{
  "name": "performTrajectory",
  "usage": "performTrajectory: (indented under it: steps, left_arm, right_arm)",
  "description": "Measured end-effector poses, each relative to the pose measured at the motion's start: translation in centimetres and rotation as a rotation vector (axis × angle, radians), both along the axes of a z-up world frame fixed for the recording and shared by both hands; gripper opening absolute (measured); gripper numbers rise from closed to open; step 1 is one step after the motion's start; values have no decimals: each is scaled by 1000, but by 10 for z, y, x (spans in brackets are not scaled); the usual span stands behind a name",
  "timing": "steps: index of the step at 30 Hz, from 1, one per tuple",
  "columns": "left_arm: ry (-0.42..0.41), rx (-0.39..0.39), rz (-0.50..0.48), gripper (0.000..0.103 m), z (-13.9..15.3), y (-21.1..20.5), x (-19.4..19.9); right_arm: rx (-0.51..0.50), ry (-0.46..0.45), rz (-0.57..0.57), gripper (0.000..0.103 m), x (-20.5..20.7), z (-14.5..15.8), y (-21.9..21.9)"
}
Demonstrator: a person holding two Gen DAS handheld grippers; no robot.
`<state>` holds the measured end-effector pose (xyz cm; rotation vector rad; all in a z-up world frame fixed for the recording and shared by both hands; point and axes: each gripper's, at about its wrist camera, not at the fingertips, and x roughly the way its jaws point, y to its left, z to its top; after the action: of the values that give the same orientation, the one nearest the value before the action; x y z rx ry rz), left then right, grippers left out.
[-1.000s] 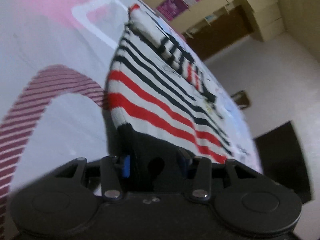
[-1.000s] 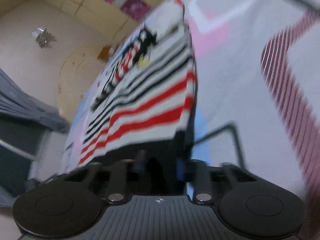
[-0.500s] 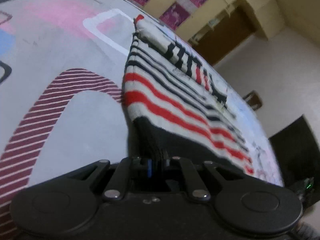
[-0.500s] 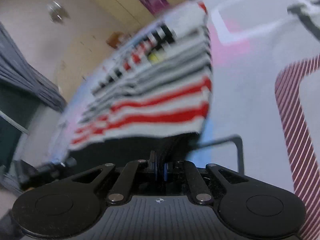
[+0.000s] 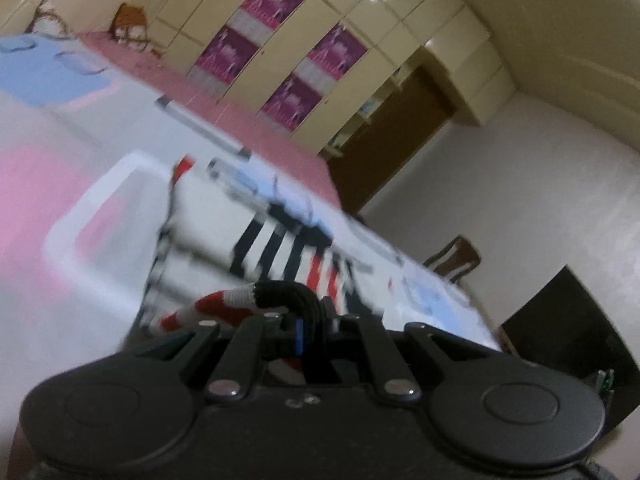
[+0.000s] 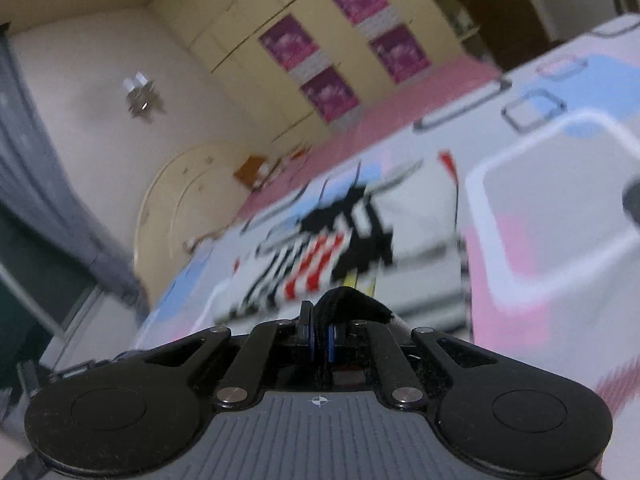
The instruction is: Fold small clothes
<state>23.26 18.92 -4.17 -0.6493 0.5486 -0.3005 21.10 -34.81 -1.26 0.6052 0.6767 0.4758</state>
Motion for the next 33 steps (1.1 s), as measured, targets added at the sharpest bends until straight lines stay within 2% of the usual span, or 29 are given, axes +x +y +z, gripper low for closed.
performTrajectory:
  steps: [4, 6, 9, 14, 18, 20, 21, 23, 24, 25, 26, 27, 28, 30, 33]
  left_arm:
    - [-33, -12, -9, 7, 15, 4, 66]
    - [-12, -29, -13, 7, 14, 7, 102]
    - [50, -11, -23, 7, 7, 9, 160]
    - [165, 32, -23, 7, -26, 10, 222]
    - [231, 42, -22, 9, -57, 18, 254]
    - [229, 14, -32, 15, -69, 22, 265]
    - [226, 1, -28, 26, -74, 23, 270]
    - [210, -20, -14, 37, -82, 25, 277]
    - [202, -29, -7, 46, -84, 26, 279]
    - [188, -37, 2, 61, -84, 27, 281]
    - [167, -33, 9, 68, -83, 28, 281]
    - [147, -12, 12, 71, -81, 28, 280]
    - [144, 22, 6, 67, -79, 27, 282]
    - [148, 144, -34, 64, -74, 22, 284]
    - [193, 340, -102, 55, -75, 6, 296]
  right_arm:
    - [-22, -13, -46, 5, 65, 19, 6]
    - [-31, 3, -55, 5, 99, 23, 11]
    - [-20, 60, -86, 5, 156, 16, 15]
    - [-14, 179, -100, 5, 232, -23, 24]
    - [-12, 276, -108, 5, 270, -64, 27]
    - [25, 293, -123, 6, 283, -79, 23]
    - [31, 298, -145, 7, 289, -86, 21]
    - [31, 312, -187, 32, 300, -94, 18]
    - [12, 288, -216, 65, 302, -95, 17]
    - [-20, 253, -252, 70, 301, -93, 16]
    - [-24, 225, -267, 70, 301, -93, 13]
    - [-13, 217, -267, 70, 301, -92, 10]
    - [-24, 200, -258, 70, 300, -91, 9]
    - [-104, 152, -197, 69, 296, -85, 14]
    - [-253, 131, -96, 61, 298, -85, 37]
